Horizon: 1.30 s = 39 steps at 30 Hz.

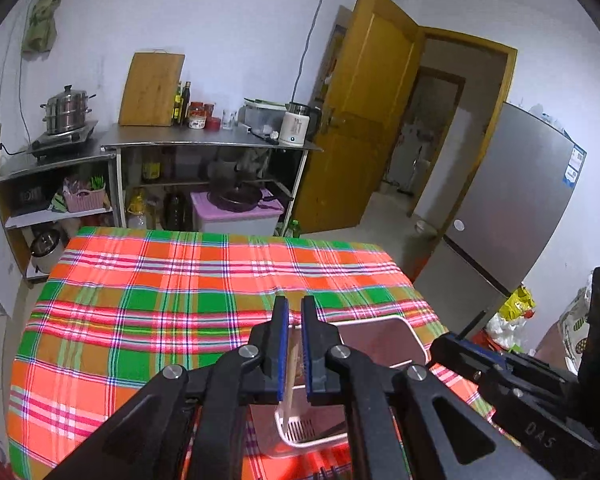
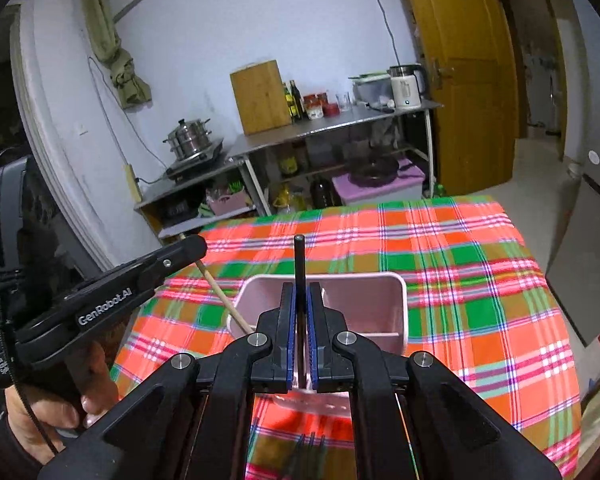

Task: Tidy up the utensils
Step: 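Open both tools to drop the chopsticks into the pink basket, then move both open tools back down to the remaining chopsticks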

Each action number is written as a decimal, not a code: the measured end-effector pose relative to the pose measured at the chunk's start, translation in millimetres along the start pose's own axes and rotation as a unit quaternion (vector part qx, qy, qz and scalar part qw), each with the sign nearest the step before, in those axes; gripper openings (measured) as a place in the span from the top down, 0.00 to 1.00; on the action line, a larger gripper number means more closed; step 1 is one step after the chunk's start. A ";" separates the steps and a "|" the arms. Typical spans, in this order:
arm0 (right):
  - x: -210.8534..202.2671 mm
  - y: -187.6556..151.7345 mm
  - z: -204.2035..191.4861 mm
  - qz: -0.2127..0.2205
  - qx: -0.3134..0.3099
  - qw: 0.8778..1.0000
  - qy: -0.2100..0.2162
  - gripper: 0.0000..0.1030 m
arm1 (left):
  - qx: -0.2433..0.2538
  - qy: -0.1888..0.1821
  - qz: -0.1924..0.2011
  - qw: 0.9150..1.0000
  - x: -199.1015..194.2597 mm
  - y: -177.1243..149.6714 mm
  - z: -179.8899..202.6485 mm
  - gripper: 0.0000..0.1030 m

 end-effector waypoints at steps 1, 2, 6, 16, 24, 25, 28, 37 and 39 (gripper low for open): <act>-0.8 -0.5 1.6 0.000 0.001 1.000 -0.001 0.94 | 0.001 0.000 0.000 1.000 -2.2 -1.0 0.4 0.94; -1.0 -0.9 2.7 0.002 0.002 1.000 -0.002 0.93 | 0.002 0.000 0.000 1.000 -4.1 -1.8 0.8 0.94; -12.5 0.2 8.7 0.014 0.008 1.000 -0.001 0.81 | 0.005 0.002 0.007 1.000 -16.4 -2.6 5.1 0.86; -53.8 -5.2 21.6 0.041 0.015 0.999 -0.003 0.63 | 0.027 -0.004 0.033 0.999 -68.6 -16.1 29.7 0.75; -84.1 -46.1 28.1 0.043 0.007 0.999 -0.003 0.63 | 0.038 -0.001 0.018 0.999 -102.5 -81.9 42.2 0.74; -87.3 -54.1 28.9 0.041 0.007 0.999 -0.002 0.63 | 0.038 -0.001 0.015 0.999 -105.1 -90.4 43.3 0.74; -94.4 -74.9 30.8 0.040 -0.003 0.999 -0.006 0.63 | 0.040 0.004 0.006 0.999 -114.5 -123.2 45.6 0.74; -95.2 -142.6 32.0 0.001 -0.028 0.999 -0.019 0.63 | 0.019 0.011 -0.031 0.999 -119.9 -193.4 41.5 0.74; -93.4 -153.7 33.5 -0.008 -0.026 0.999 -0.021 0.63 | 0.013 0.012 -0.040 0.999 -119.4 -205.9 39.4 0.74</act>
Point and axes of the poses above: each gripper's, at about its wrist camera, not at the fingertips, and x roughly the way its jaws point, z to its right, y to its top, the point moved 10 cm from there along x, roughly the way its jaws point, and after that the axes turned 15 degrees about -y, right-handed, at the moved point
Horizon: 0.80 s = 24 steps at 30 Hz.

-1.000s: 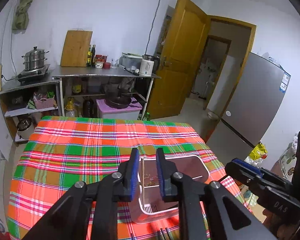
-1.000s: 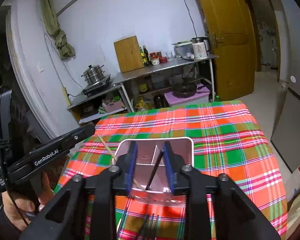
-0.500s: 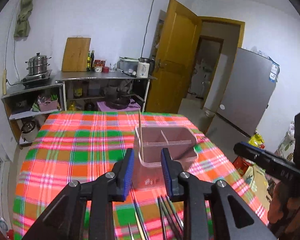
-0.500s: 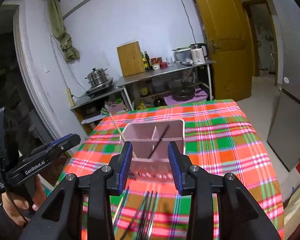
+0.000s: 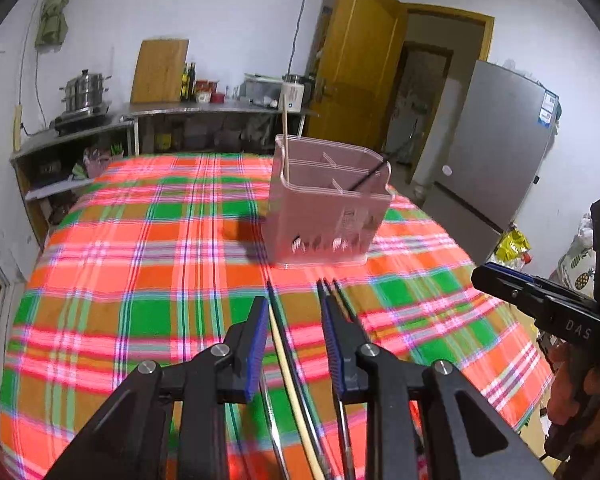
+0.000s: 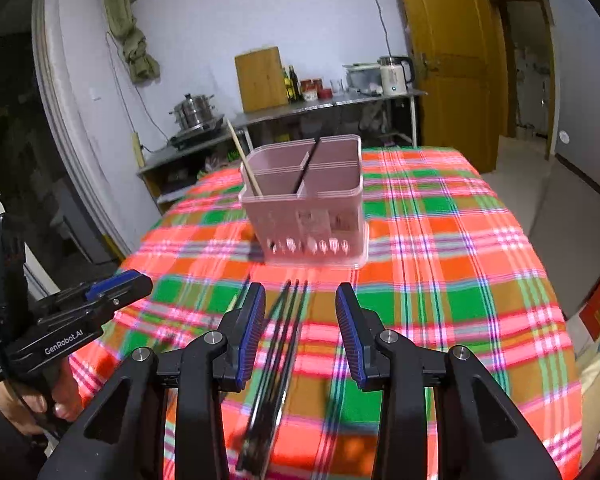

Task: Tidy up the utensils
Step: 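Move both open tools back down to the remaining chopsticks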

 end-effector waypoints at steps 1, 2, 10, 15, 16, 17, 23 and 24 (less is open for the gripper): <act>1.5 -6.6 0.1 -0.006 0.001 1.000 0.001 0.63 | -0.004 0.000 -0.004 1.000 0.8 -4.9 -1.8 0.74; 2.4 -10.3 -0.7 -0.010 0.002 1.000 0.001 0.63 | -0.008 0.000 -0.008 1.000 2.1 -9.2 -3.2 0.74; 16.8 -38.4 -3.8 -0.043 0.003 0.999 0.003 0.77 | -0.027 0.012 -0.037 0.999 15.6 -31.9 -17.6 0.74; 28.7 -47.7 -11.4 -0.061 -0.005 0.998 0.006 0.82 | -0.038 0.017 -0.061 0.997 31.3 -41.5 -26.2 0.74; 30.9 -50.0 -12.4 -0.064 -0.006 0.998 0.006 0.83 | -0.041 0.017 -0.064 0.997 33.5 -42.7 -27.7 0.74; 35.4 -53.0 -14.6 -0.070 -0.008 0.997 0.007 0.83 | -0.044 0.017 -0.069 0.996 37.6 -44.7 -30.1 0.74; 58.7 -67.6 -22.4 -0.099 -0.017 0.995 0.006 0.85 | -0.067 0.021 -0.093 0.993 58.6 -55.9 -47.3 0.74; 62.9 -69.9 -23.9 -0.104 -0.019 0.994 0.005 0.85 | -0.071 0.021 -0.095 0.993 61.0 -57.0 -49.7 0.74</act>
Point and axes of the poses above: each gripper's, at about its wrist camera, not at the fingertips, and x roughly the way its jaws point, z to its right, y to its top, the point moved 10 cm from there along x, roughly the way its jaws point, and after that the axes turned 15 degrees about -y, right-handed, at the moved point
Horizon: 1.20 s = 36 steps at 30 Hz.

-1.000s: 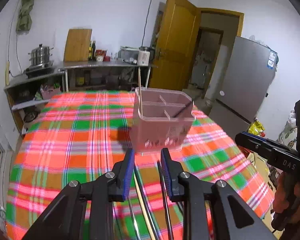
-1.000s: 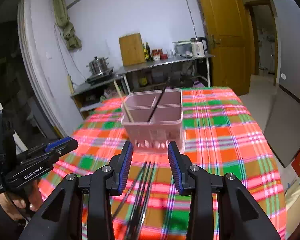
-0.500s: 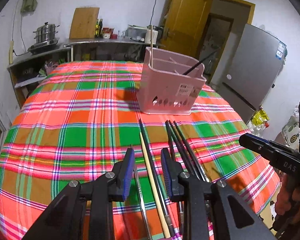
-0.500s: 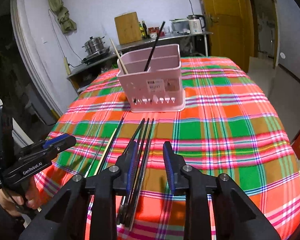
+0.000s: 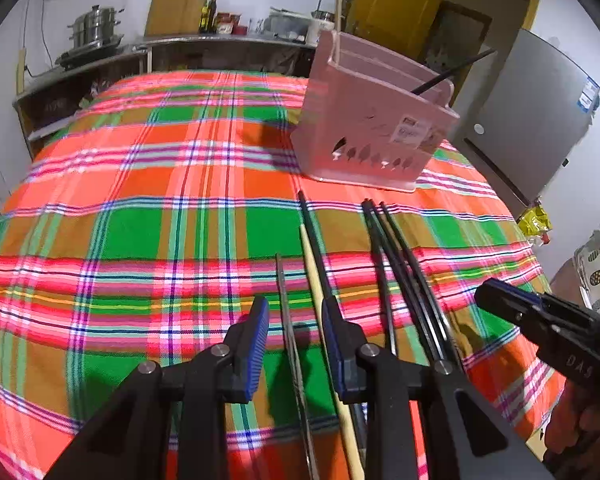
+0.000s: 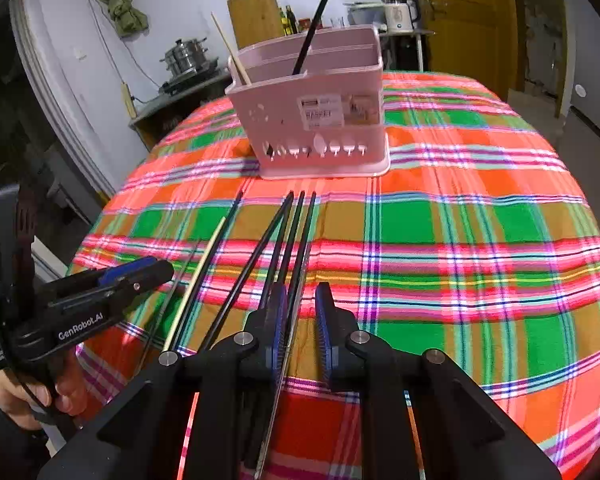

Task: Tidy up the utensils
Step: 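Move both open tools back down to the remaining chopsticks, then close the left tool on a thin grey chopstick while the right tool grasps a thin metal chopstick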

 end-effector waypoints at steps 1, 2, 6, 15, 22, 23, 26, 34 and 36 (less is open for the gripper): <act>3.2 -0.9 -1.1 -0.003 -0.001 1.000 0.000 0.85 | -0.003 -0.001 -0.001 1.000 1.8 0.1 -2.1 0.74; 6.3 -1.7 -2.2 -0.006 -0.002 1.000 0.000 0.85 | -0.006 -0.002 -0.003 1.000 3.5 0.7 -3.9 0.74; 16.6 -3.4 -5.0 -0.016 -0.003 1.000 0.000 0.85 | -0.007 -0.004 -0.004 1.000 9.9 5.7 -7.2 0.74; 23.5 0.9 -7.1 -0.019 -0.002 1.000 0.000 0.85 | 0.000 0.016 -0.016 1.000 19.0 8.1 -15.8 0.79; 28.5 2.5 -5.5 -0.022 0.001 1.000 -0.005 0.85 | 0.017 0.042 -0.018 0.999 19.2 8.7 -21.7 0.94; 30.1 2.8 -4.5 -0.024 0.002 1.000 -0.006 0.85 | 0.019 0.044 -0.018 0.999 19.4 8.8 -21.4 0.94; 34.2 4.6 -5.2 -0.026 0.001 1.000 -0.009 0.85 | 0.023 0.050 -0.016 0.998 19.5 8.7 -21.2 0.94; 50.5 10.7 -6.7 -0.032 -0.007 0.999 -0.023 0.85 | 0.020 0.044 -0.012 0.999 18.4 8.0 -21.6 0.94; 50.3 10.0 -5.4 -0.032 -0.009 0.999 -0.025 0.85 | 0.020 0.043 -0.011 0.999 18.7 7.6 -21.8 0.94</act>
Point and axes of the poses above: each gripper's, at about its wrist camera, not at the fingertips, and x roughly the way its jaws point, z to its right, y to its top, the point moved 10 cm from there along x, roughly the way its jaws point, and after that the axes turned 15 degrees about -y, right-handed, at the moved point
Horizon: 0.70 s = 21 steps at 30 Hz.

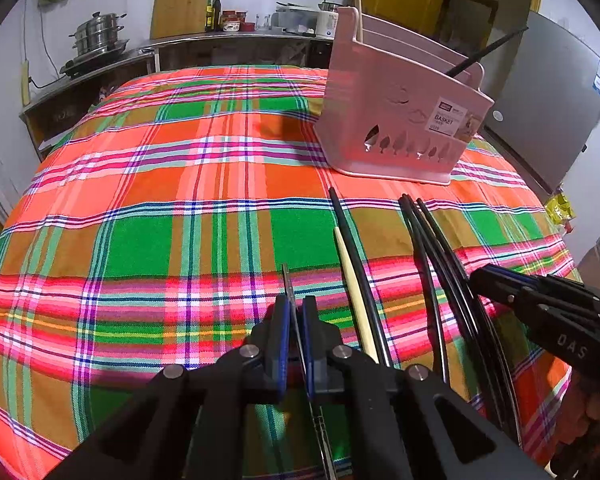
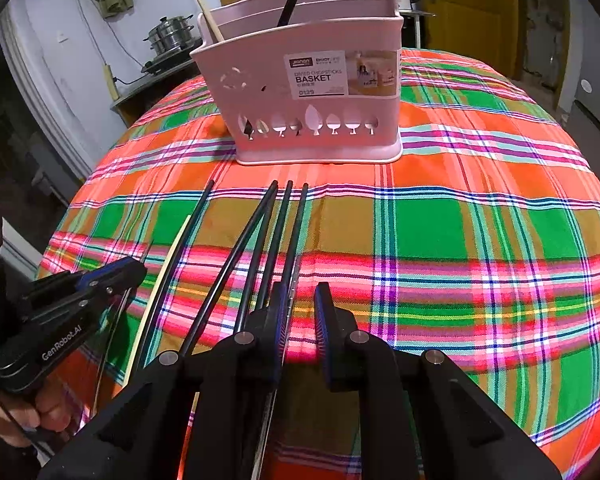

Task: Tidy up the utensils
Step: 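Close the left tool on a thin grey chopstick while the right tool grasps a thin metal chopstick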

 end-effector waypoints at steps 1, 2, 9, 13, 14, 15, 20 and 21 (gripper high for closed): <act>-0.6 -0.8 0.3 0.000 0.000 1.000 0.000 0.85 | 0.000 0.000 0.001 1.000 -0.2 -0.3 -0.1 0.94; -0.9 -2.2 1.3 -0.001 0.001 1.000 0.000 0.85 | -0.001 0.000 0.001 1.000 -0.5 -0.7 -0.1 0.94; -1.6 -10.0 -1.6 -0.008 -0.022 1.000 -0.022 0.86 | 0.003 0.002 -0.002 1.000 -0.2 -0.9 1.0 0.94; 1.5 -5.3 -2.5 -0.009 -0.026 0.999 -0.030 0.90 | 0.010 0.006 -0.009 1.000 3.0 3.0 1.2 0.94; 2.5 -3.9 -1.5 -0.011 -0.025 0.999 -0.029 0.92 | 0.006 0.003 -0.009 1.000 2.8 3.0 0.9 0.94; 2.7 -3.3 -0.4 -0.012 -0.023 0.999 -0.027 0.93 | 0.000 -0.004 -0.010 1.000 2.4 3.3 -0.3 0.95; 2.5 -1.8 5.8 -0.019 -0.014 1.000 -0.021 0.93 | -0.014 -0.018 -0.018 1.000 1.9 3.1 -3.9 0.96; 3.3 -0.9 5.7 -0.023 -0.013 0.999 -0.020 0.93 | -0.012 -0.018 -0.023 0.999 3.2 4.2 -3.8 0.96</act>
Point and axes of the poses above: each gripper's, at about its wrist camera, not at the fingertips, and x roughly the way its jaws point, z to its right, y to its top, the point moved 10 cm from there along x, roughly the way its jaws point, and after that the axes turned 15 degrees about -y, right-handed, at the moved point
